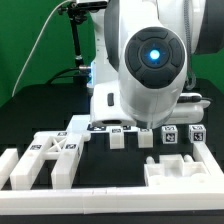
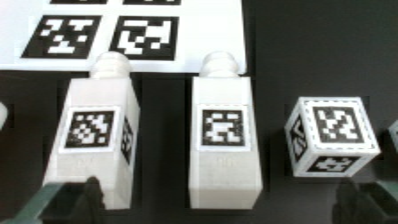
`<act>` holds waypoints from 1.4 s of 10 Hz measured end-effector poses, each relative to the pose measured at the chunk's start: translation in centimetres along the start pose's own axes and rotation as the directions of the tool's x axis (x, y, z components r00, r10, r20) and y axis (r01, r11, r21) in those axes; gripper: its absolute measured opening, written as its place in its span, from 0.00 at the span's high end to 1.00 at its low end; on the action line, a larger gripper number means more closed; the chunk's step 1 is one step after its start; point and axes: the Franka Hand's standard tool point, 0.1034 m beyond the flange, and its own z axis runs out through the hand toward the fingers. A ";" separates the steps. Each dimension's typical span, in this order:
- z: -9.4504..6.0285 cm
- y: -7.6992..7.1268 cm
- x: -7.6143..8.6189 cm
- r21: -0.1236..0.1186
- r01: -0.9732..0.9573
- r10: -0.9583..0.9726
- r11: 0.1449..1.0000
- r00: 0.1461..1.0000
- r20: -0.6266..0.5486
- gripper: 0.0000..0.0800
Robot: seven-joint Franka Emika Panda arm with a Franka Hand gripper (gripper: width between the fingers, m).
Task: Assemble chair
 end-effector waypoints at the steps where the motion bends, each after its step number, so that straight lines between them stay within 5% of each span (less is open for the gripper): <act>1: 0.7 -0.5 0.0 -0.005 -0.014 0.014 1.000 1.000 0.014 0.19; 8: 4.0 -0.9 1.8 -0.017 -0.015 0.016 1.000 0.999 0.030 0.19; 9: 4.0 -0.9 1.8 -0.017 -0.015 0.016 1.000 0.999 0.029 0.23; 11: 4.0 -0.9 1.8 -0.017 -0.015 0.016 1.000 0.999 0.029 0.57; 14: 4.0 -0.9 1.8 -0.017 -0.015 0.016 1.000 0.999 0.030 0.65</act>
Offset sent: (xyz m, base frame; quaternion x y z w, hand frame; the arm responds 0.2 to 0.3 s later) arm -0.0122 -0.0032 -0.0226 0.0072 0.0023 0.0104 0.9999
